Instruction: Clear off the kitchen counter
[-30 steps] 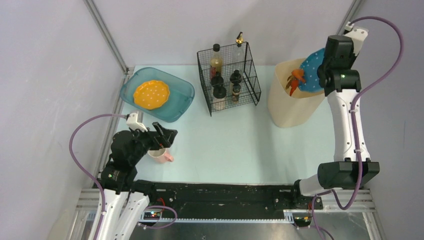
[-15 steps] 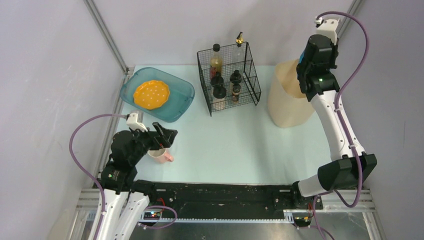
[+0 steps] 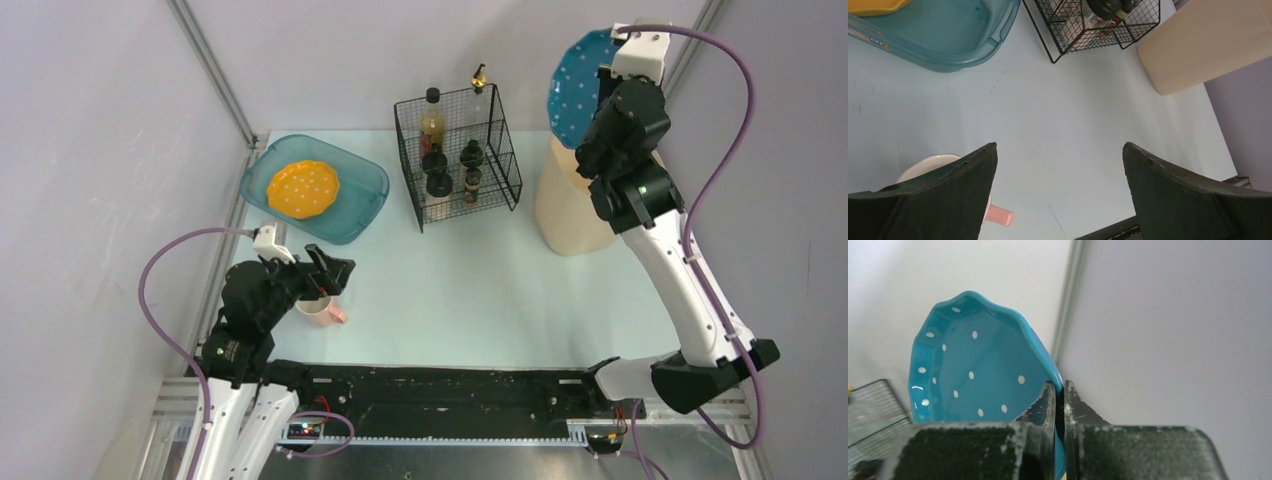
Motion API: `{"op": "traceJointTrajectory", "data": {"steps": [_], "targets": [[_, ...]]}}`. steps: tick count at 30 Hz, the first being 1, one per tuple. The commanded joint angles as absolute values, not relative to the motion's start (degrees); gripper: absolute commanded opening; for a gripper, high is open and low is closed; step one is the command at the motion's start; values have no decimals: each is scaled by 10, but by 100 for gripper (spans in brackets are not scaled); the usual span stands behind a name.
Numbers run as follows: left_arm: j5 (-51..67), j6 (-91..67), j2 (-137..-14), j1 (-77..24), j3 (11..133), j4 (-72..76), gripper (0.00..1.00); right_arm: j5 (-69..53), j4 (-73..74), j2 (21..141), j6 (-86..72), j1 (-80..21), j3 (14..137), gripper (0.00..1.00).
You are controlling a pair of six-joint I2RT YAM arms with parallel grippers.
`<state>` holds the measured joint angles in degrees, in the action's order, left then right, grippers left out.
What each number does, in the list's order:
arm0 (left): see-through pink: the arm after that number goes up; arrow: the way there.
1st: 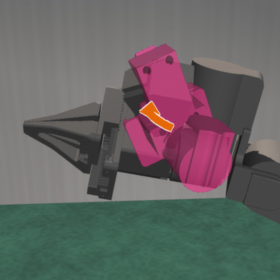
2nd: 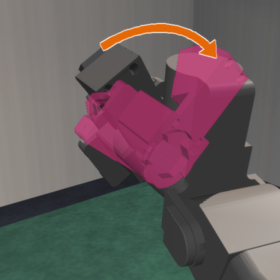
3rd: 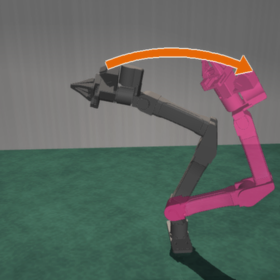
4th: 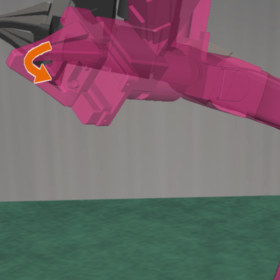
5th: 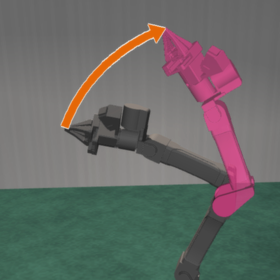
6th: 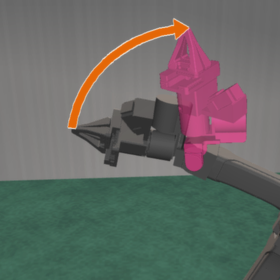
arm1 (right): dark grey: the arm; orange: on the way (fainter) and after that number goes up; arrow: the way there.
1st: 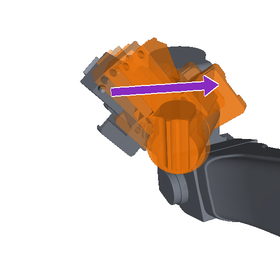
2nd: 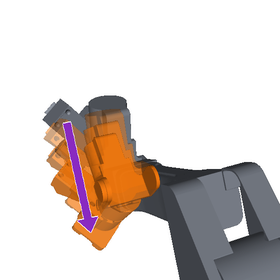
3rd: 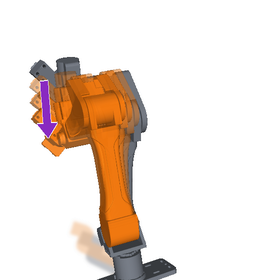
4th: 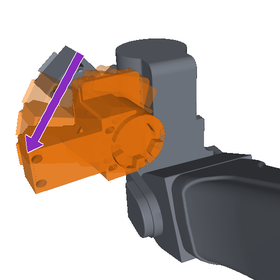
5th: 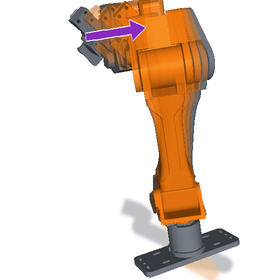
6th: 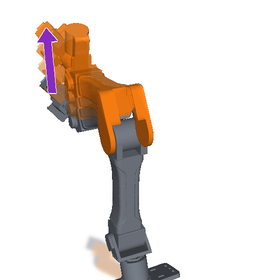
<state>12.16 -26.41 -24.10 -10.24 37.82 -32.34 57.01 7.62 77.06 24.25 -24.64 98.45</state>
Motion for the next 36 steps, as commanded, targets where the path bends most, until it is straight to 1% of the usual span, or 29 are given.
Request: {"op": "traceJointTrajectory", "data": {"steps": [1,3,7,10,14,20,24,32,36], "targets": [[125,-253,-245,-106,378,-315,100,548,44,724,169,-305,1039,0],[125,-253,-246,-105,378,-315,100,539,72,725,133,-347,1038,0],[130,-249,-242,-106,379,-315,100,501,141,740,70,-389,1039,0],[133,-248,-226,-106,379,-314,100,468,186,762,26,-399,1045,0],[145,-245,-204,-105,380,-306,100,392,245,784,-64,-404,1045,0],[179,-245,-200,-105,380,-289,100,260,263,795,-161,-409,995,0],[209,-253,-218,-106,387,-286,100,216,258,802,-208,-422,963,0],[262,-311,-241,-105,407,-279,100,175,222,812,-262,-473,916,0],[269,-349,-241,-106,411,-274,100,164,201,813,-280,-495,905,0]]}}
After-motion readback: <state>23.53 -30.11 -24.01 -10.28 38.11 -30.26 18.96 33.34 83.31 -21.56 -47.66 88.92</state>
